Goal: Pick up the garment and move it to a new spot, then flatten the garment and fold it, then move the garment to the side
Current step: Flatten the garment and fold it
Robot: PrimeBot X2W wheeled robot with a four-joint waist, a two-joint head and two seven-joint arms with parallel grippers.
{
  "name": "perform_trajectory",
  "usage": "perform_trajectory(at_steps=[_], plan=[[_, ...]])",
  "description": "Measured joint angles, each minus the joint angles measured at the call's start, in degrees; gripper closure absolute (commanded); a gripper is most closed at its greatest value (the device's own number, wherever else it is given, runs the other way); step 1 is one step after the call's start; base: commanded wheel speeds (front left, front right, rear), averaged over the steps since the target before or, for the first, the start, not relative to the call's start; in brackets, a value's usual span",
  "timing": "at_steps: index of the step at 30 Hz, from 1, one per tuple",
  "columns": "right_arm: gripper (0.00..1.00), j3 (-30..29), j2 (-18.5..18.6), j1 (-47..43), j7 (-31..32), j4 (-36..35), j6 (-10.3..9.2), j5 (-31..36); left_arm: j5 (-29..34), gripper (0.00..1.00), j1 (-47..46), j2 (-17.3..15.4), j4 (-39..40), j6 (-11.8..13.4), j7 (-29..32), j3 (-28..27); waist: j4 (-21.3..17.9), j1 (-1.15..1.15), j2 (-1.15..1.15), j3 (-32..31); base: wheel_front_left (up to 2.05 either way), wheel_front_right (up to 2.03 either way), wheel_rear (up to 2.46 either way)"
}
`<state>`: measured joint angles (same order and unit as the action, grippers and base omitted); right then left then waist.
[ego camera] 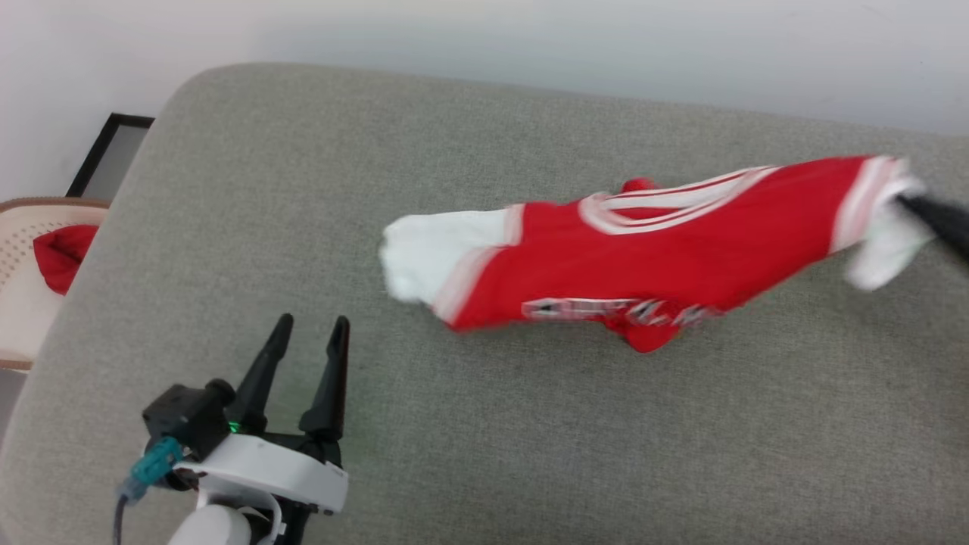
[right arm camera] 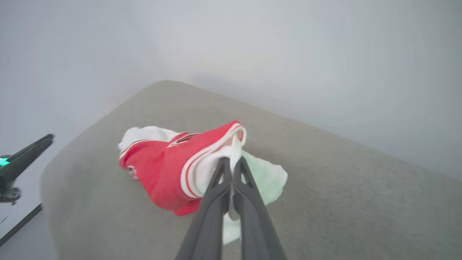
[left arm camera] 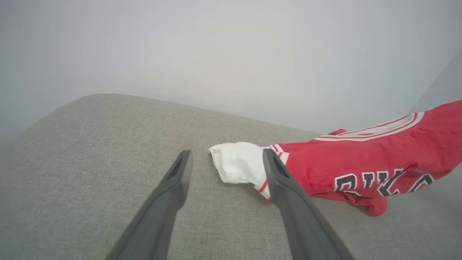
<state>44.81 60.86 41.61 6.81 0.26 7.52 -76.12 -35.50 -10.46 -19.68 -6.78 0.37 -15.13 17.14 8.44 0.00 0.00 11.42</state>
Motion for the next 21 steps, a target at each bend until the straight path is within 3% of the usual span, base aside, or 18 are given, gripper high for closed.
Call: perform_trajectory(at_steps=[3,11,18,21], plan=[[1.00,-2.87,-0.15,-1.11,0.47,7.40,-0.02,-1.45,0.22,0.00,-0.02,0.64,-0.33,-0.47,0.00,0.32,0.29,0.00,0.00,-0.10,0.00,0.00,0.00],[1.00,-5.32,-8.04,-1.18,3.47,28.69,-0.01,11.03,0.38,0.00,-1.03,2.10,-2.35,-1.72,0.00,1.45,2.43,0.00,0.00,0.20,0.00,0.00,0.00],[1.00,-9.70,-7.35,-3.85,10.25,30.48,0.00,16.81,0.37,0.00,0.21,2.08,-2.52,-1.71,0.00,0.55,2.44,0.00,0.00,0.41,0.00,0.00,0.00],[1.00,-15.97,-7.19,-6.00,10.15,26.41,-0.01,15.06,0.40,0.00,0.23,2.08,-2.35,-1.70,0.00,0.24,1.86,0.00,0.00,0.65,0.00,0.00,0.00]])
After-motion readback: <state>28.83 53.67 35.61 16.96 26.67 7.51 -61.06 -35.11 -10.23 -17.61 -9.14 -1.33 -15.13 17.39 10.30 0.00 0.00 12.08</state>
